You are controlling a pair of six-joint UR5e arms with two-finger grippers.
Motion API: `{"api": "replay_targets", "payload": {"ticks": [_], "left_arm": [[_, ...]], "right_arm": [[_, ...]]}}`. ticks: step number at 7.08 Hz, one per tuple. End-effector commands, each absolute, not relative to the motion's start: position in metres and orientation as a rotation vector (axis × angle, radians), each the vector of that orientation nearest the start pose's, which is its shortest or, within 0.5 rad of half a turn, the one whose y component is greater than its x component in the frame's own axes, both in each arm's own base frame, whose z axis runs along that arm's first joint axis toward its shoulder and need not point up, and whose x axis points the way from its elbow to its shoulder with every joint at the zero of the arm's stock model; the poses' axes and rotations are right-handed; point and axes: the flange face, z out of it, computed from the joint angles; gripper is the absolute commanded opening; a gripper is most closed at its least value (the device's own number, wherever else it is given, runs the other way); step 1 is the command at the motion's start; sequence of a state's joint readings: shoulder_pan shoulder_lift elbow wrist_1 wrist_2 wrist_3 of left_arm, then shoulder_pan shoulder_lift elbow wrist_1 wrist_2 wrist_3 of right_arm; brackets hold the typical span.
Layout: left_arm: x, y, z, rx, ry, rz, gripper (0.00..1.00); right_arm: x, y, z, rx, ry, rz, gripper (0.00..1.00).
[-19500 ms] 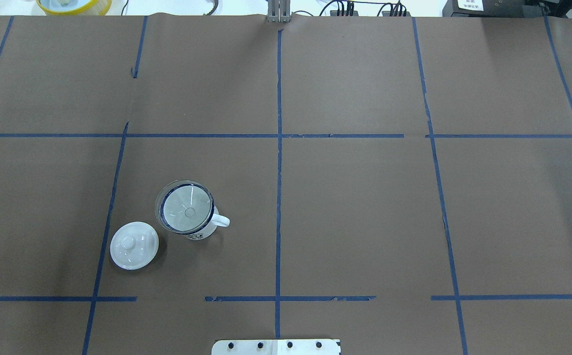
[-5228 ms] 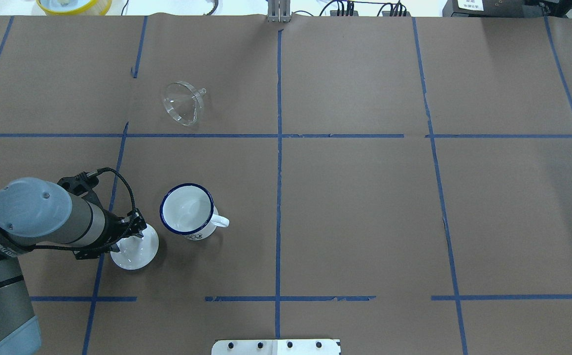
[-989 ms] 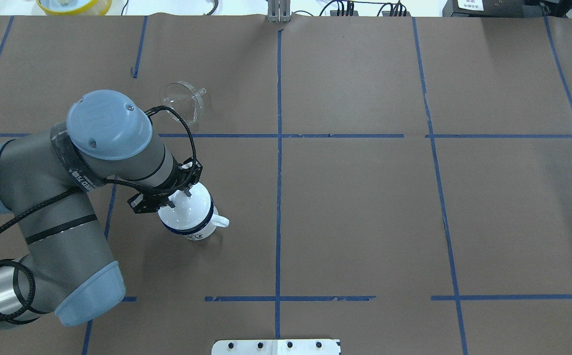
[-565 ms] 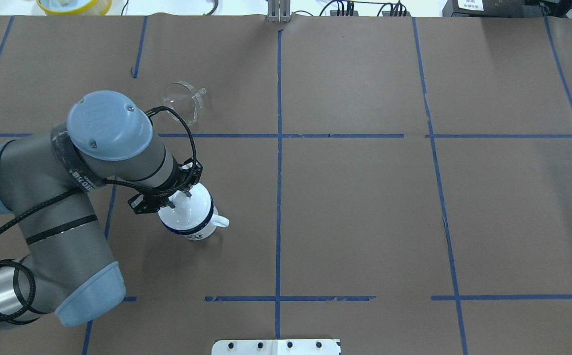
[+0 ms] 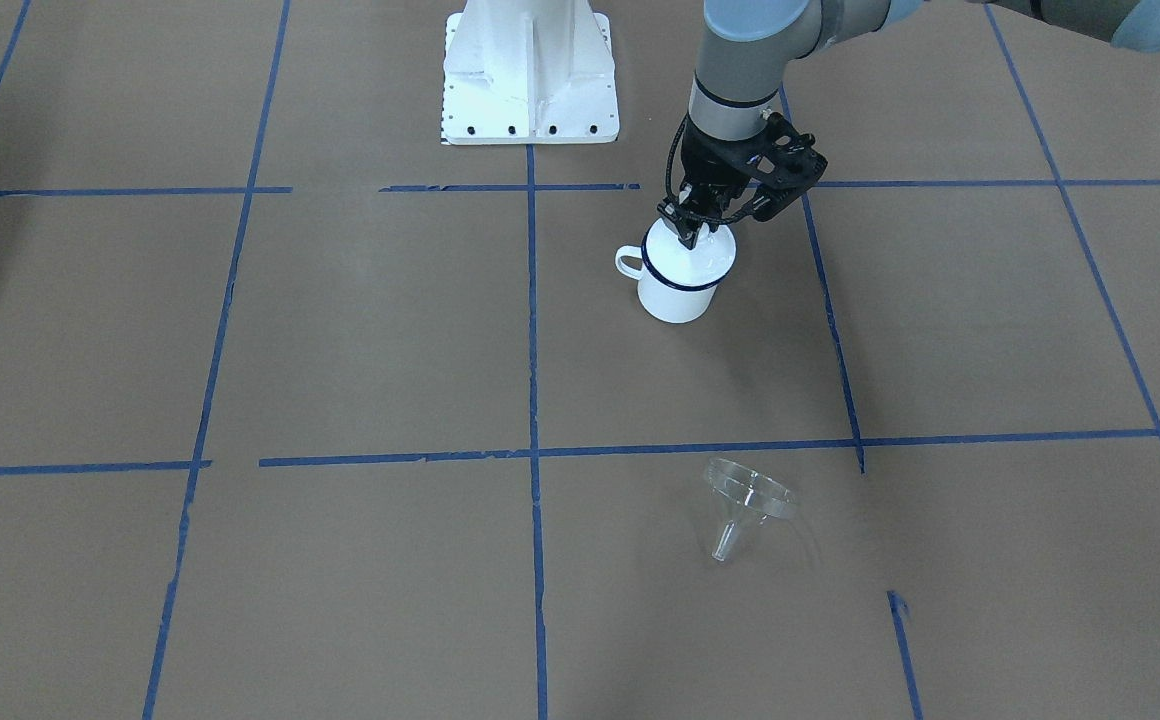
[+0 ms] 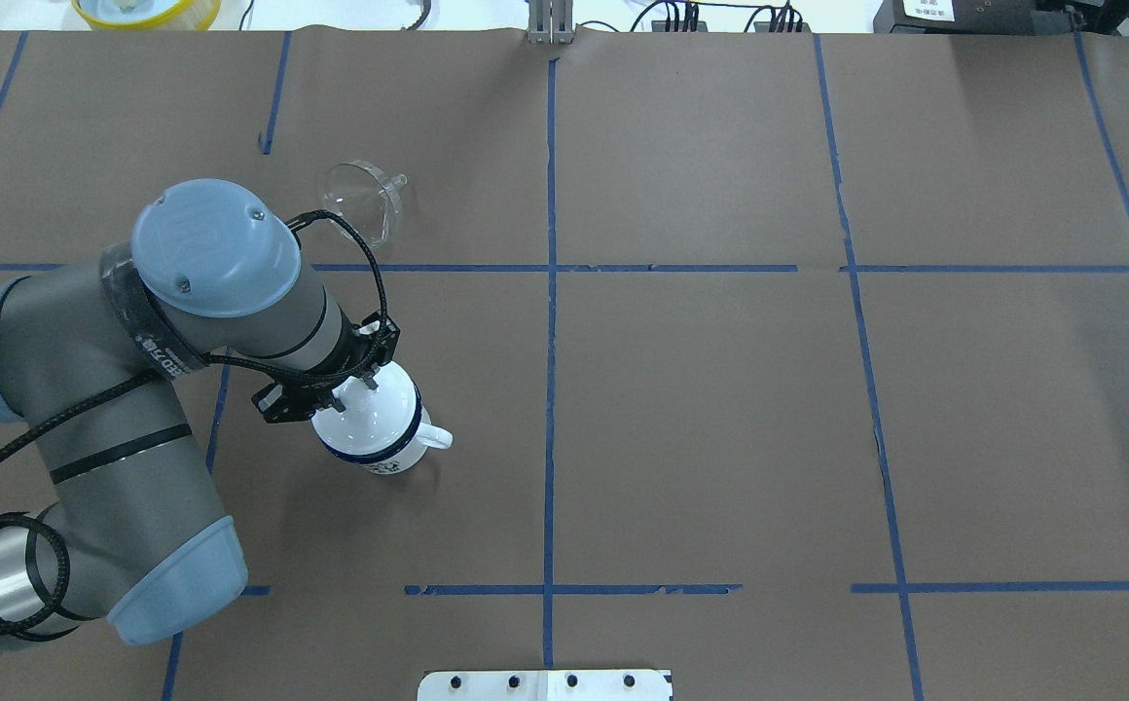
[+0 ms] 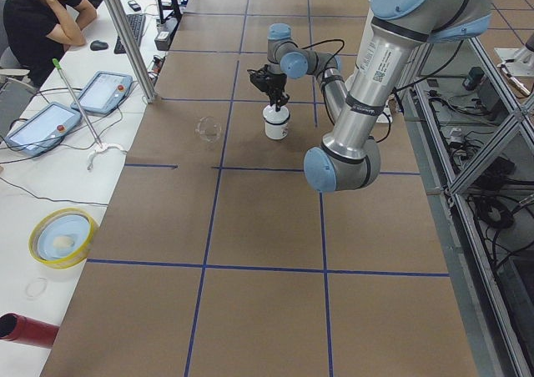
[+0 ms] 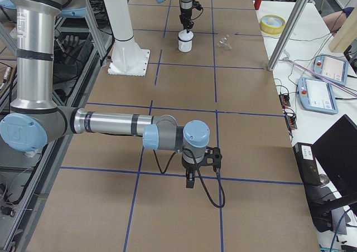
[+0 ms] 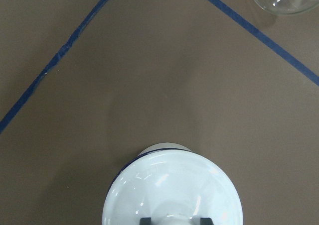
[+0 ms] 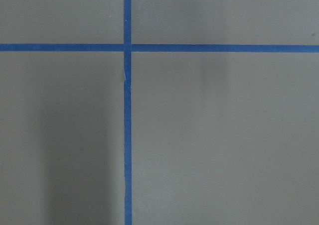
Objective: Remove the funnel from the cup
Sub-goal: 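Lower the lid onto the mug opening with the left gripper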
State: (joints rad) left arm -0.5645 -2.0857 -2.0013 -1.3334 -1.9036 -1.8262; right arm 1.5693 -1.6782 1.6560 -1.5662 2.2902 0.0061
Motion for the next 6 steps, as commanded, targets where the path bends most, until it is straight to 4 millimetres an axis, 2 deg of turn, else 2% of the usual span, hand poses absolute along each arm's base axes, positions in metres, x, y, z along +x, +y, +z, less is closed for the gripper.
{"api": "replay_targets", "payload": {"ticks": [1,3,4,5,6], "left_arm": [[0.4317,-0.3926,0.2193,-0.210,0.761,-0.660,0.00],[0.4329,-0.3934,0.2210,-0.212,0.757,-0.664,0.29],[0.4341,-0.3921,0.2210,-0.213,0.756,-0.661,0.36],[0.4382,-0.3874,0.2210,-0.217,0.755,-0.651,0.57],[0.4383,-0.3874,0.2210,-0.216,0.755,-0.647,1.00]], "right_arm": [[0.0670,-0.4450,0.6708,-0.020,-0.719,0.011,1.00],[0.0670,-0.4450,0.6708,-0.020,-0.719,0.011,1.00],[0.0670,-0.4451,0.6701,-0.019,-0.719,0.010,1.00],[0.0670,-0.4451,0.6701,-0.019,-0.719,0.010,1.00],[0.0670,-0.4451,0.6701,-0.019,-0.719,0.010,1.00]]}}
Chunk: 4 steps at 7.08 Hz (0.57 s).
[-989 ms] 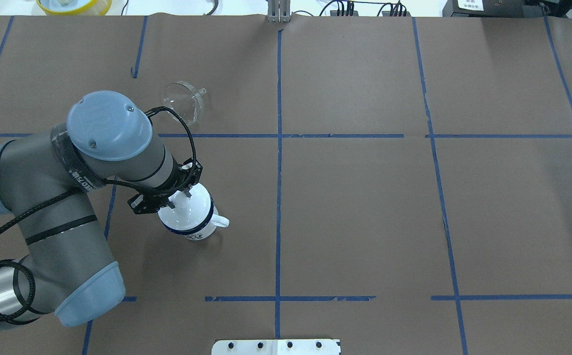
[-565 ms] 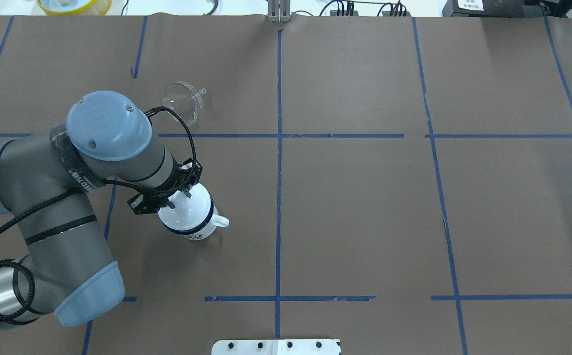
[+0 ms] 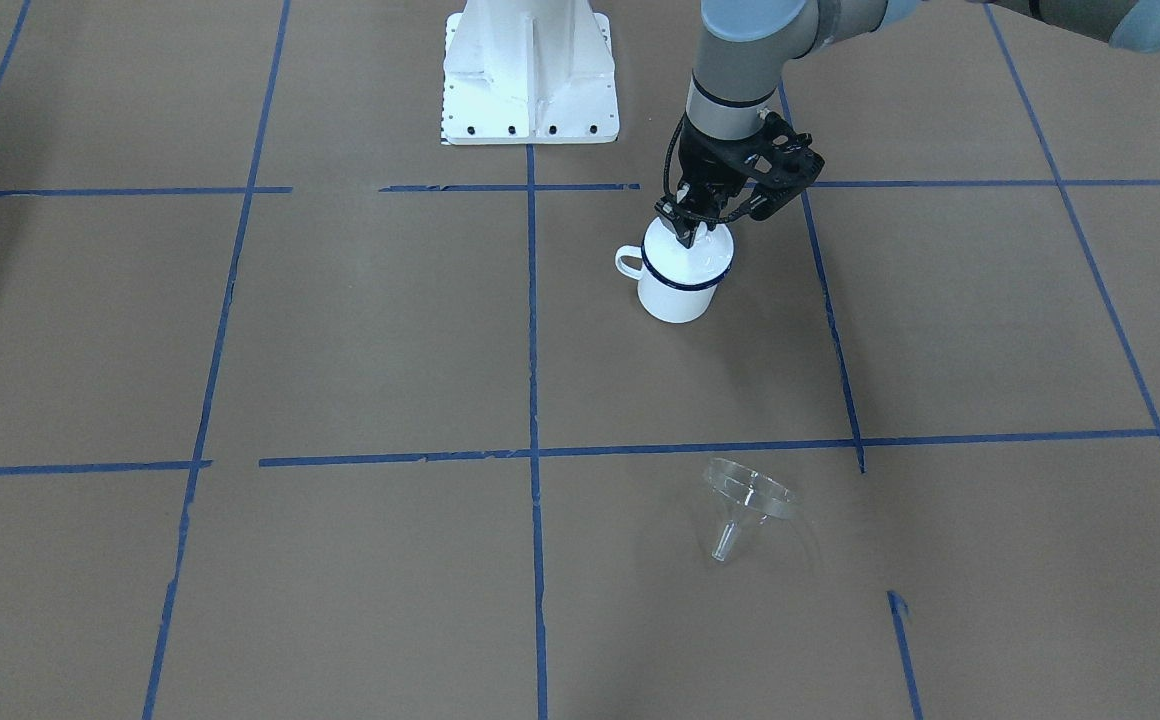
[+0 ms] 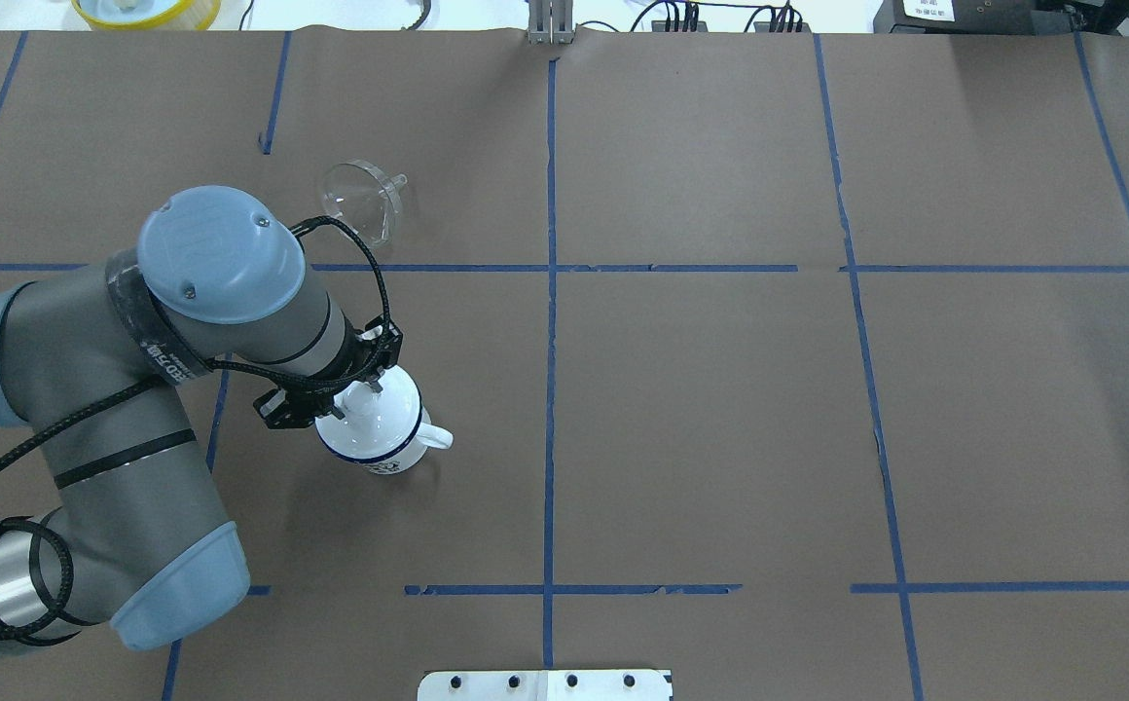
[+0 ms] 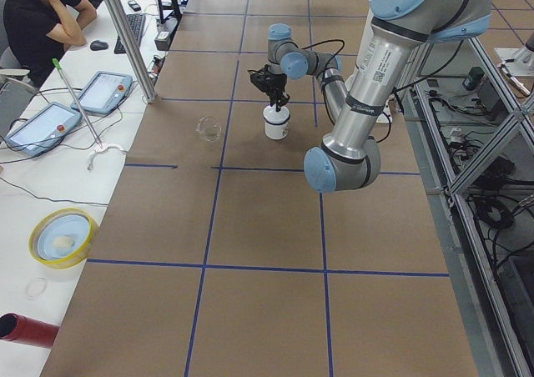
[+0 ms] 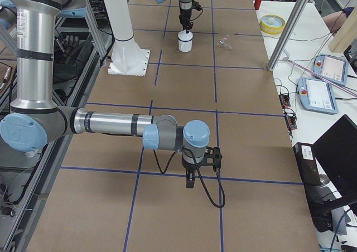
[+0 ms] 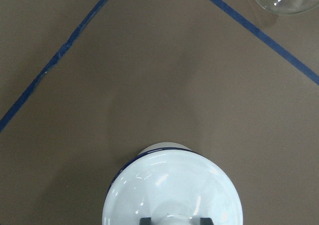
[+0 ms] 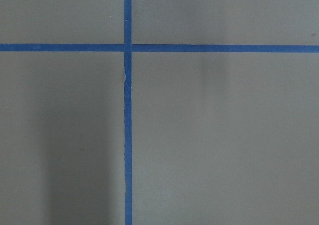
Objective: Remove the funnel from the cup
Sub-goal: 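Lower the lid onto the mug opening with the left gripper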
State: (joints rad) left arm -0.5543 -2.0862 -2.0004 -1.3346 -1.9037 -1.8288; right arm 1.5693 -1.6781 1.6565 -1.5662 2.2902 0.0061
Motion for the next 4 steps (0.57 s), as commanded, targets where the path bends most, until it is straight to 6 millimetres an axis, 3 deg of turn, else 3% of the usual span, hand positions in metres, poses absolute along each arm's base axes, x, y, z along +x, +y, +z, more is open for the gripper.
{"api": "replay_targets", "payload": {"ticks": [1,4], "left_arm": [[0.438,-0.387,0.220,-0.215,0.756,-0.646,1.00],[0.426,-0.392,0.219,-0.166,0.770,-0.566,1.00]], "right_arm": [[0.067,-0.445,0.670,-0.019,-0.719,0.010,1.00],[0.067,-0.445,0.670,-0.019,-0.719,0.010,1.00]]}}
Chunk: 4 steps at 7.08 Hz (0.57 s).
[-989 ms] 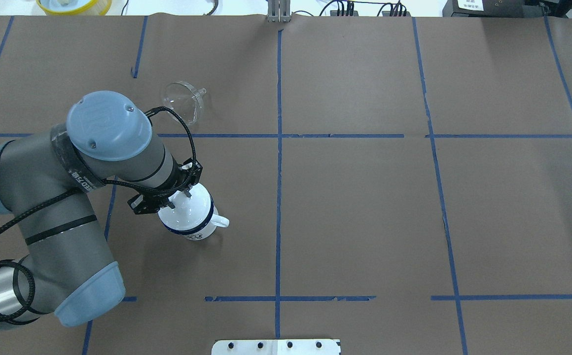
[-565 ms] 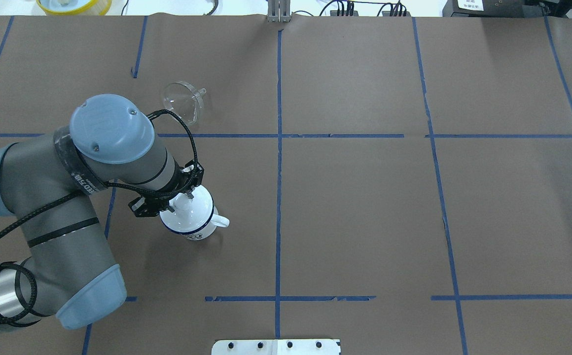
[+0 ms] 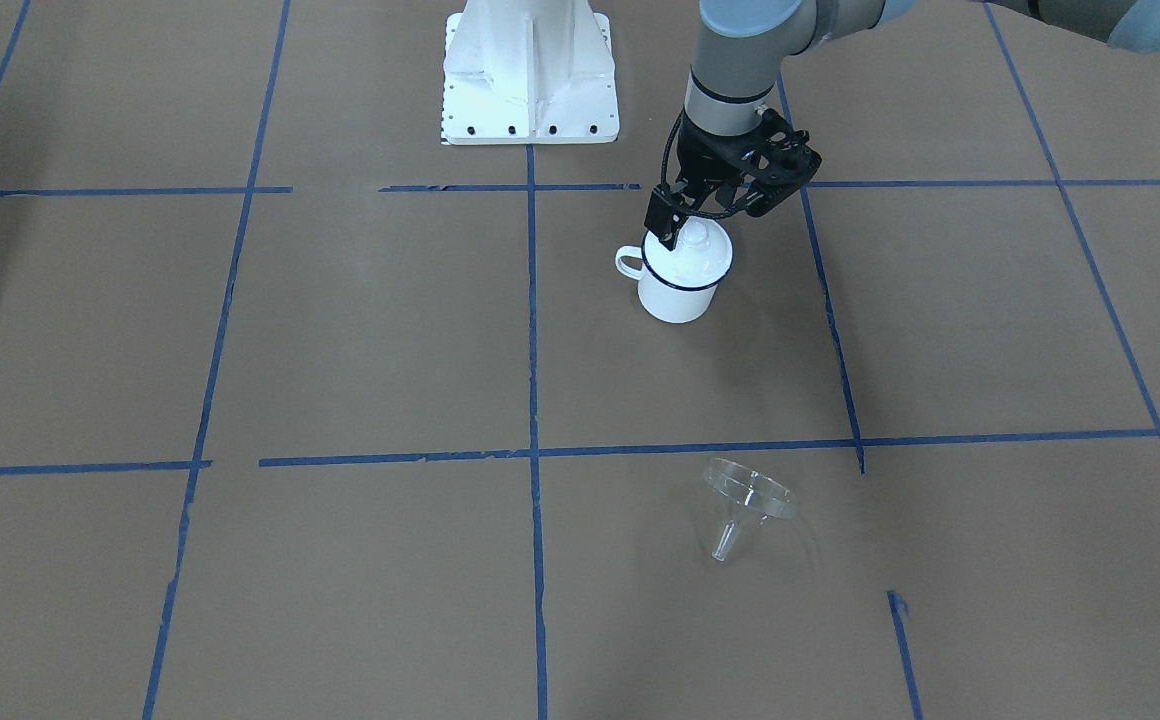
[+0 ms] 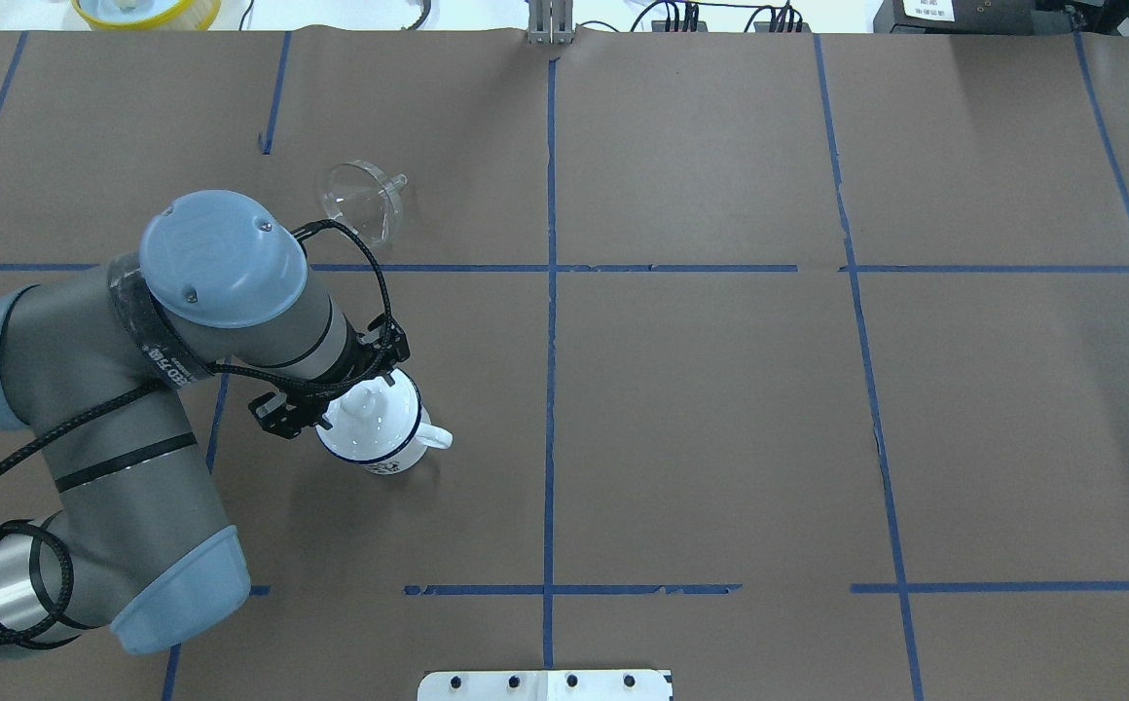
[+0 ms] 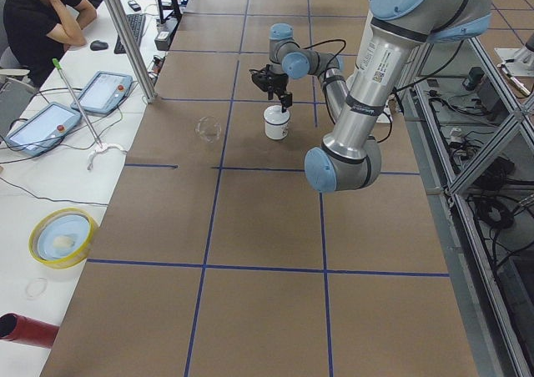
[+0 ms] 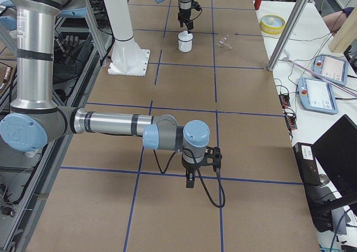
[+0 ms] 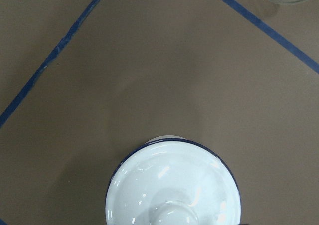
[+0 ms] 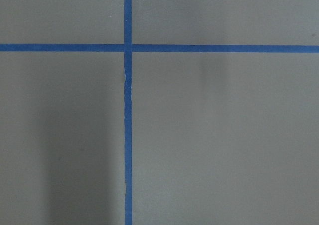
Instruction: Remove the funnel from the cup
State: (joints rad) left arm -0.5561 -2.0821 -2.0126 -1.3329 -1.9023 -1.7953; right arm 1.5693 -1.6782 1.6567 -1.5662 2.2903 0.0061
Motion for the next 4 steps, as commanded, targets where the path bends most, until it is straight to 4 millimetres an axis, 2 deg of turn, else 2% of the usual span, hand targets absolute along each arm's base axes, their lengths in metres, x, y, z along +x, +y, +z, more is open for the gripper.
{"api": "replay_targets", "payload": {"ticks": [1,2,4], "left_arm": [[0.394,-0.418,0.216,-0.084,0.793,-0.503,1.00],[0.351,-0.449,0.224,-0.035,0.802,-0.421,1.00],[0.244,-0.500,0.272,0.023,0.806,-0.233,1.00]], "right_arm": [[0.067,-0.445,0.670,-0.019,-0.719,0.010,1.00],[0.067,-0.445,0.670,-0.019,-0.719,0.010,1.00],[0.067,-0.445,0.670,-0.019,-0.719,0.010,1.00]]}}
